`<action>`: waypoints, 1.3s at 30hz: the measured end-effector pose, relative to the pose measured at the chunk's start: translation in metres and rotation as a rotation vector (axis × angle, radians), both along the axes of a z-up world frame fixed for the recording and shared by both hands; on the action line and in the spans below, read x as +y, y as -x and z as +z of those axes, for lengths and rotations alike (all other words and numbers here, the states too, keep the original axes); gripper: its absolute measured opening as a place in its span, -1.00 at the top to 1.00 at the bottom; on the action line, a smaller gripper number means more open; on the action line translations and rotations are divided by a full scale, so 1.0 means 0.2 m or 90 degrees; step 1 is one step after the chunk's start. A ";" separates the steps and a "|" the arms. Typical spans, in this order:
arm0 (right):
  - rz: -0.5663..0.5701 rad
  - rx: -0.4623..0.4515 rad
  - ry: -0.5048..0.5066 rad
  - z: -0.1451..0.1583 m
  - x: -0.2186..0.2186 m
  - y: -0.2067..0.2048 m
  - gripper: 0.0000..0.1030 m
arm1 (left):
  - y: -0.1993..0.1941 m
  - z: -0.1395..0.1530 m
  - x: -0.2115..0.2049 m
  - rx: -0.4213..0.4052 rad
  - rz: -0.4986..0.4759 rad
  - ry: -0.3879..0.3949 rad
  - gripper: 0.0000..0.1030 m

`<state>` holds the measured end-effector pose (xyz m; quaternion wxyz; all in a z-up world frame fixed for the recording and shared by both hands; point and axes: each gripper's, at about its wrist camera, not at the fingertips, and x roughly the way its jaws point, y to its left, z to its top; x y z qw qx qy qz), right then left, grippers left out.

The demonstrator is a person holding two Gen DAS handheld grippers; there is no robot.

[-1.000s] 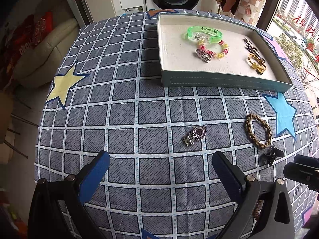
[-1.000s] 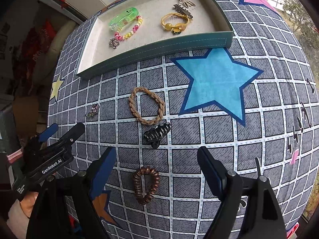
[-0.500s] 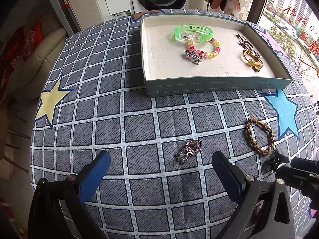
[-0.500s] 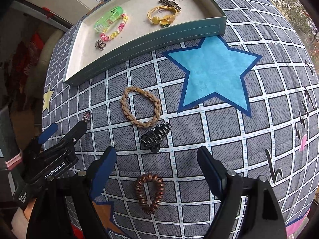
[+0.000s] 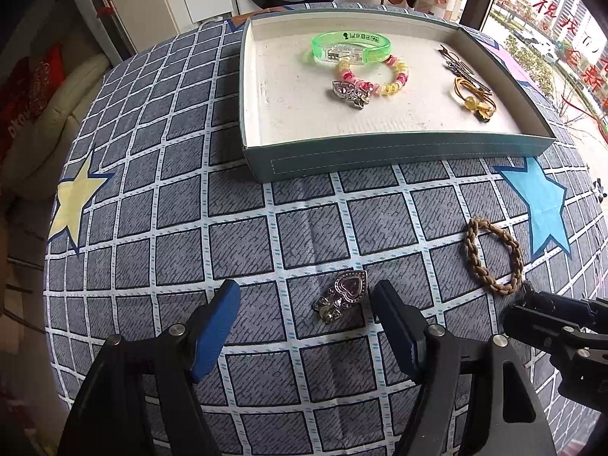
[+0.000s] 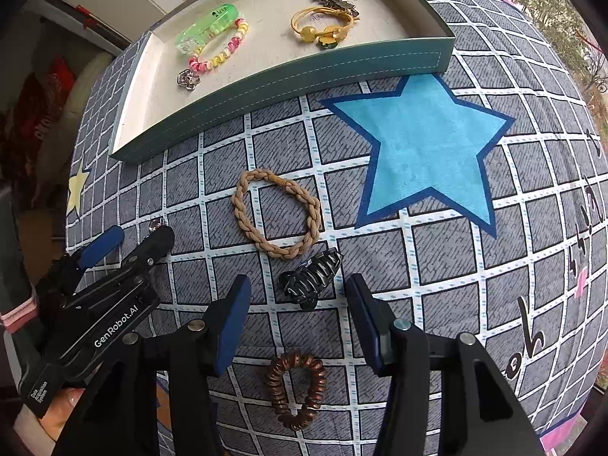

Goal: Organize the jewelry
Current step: 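Grasp the heart pendant with the left tool while the right tool grasps the black claw clip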

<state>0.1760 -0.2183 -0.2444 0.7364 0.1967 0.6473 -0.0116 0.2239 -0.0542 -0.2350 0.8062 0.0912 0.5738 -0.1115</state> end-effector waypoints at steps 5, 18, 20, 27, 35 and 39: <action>0.000 0.001 0.025 -0.01 0.02 -0.02 0.37 | 0.02 0.01 -0.06 -0.002 -0.018 0.004 -0.28; 0.011 -0.032 0.001 0.02 -0.10 0.05 0.52 | 0.08 0.03 -0.04 0.018 -0.013 0.066 0.41; 0.013 -0.035 -0.001 0.04 -0.12 0.07 0.52 | 0.09 0.04 -0.02 0.020 -0.010 0.077 0.41; 0.016 -0.038 -0.010 0.06 -0.18 0.09 0.52 | 0.15 0.13 0.01 0.008 -0.007 0.098 0.41; 0.023 -0.052 -0.018 0.15 -0.28 0.12 0.52 | 0.15 0.23 0.02 -0.008 0.007 0.117 0.41; 0.025 -0.065 -0.018 0.19 -0.30 0.09 0.52 | 0.13 0.29 0.00 -0.020 0.002 0.119 0.41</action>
